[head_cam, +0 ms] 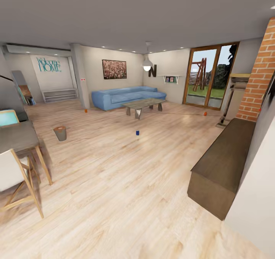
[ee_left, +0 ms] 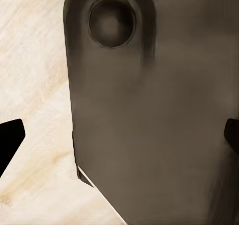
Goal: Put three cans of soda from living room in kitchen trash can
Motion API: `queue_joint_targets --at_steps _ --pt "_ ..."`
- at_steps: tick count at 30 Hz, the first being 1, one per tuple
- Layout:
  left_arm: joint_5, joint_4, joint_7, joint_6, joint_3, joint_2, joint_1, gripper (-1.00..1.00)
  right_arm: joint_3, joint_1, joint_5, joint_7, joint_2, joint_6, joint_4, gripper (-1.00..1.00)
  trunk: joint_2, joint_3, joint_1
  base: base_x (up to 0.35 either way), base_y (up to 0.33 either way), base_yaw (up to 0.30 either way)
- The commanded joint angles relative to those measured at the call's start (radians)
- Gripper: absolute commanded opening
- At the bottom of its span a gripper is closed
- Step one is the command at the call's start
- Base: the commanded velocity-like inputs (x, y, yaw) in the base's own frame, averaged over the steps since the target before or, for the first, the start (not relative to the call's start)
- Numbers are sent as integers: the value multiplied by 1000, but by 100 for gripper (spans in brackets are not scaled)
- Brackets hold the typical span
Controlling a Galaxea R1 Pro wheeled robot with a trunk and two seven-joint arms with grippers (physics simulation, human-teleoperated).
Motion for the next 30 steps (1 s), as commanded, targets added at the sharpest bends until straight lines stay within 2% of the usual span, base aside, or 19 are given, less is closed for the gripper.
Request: queue_joint_targets --at_steps 1,30 --pt "0 0 0 0 0 0 0 100 0 0 0 0 0 0 0 100 0 0 0 0 0 0" --pt "-3 6 -14 -4 -3 2 0 100 6 0 6 14 2 7 0 100 0 0 0 0 0 0"
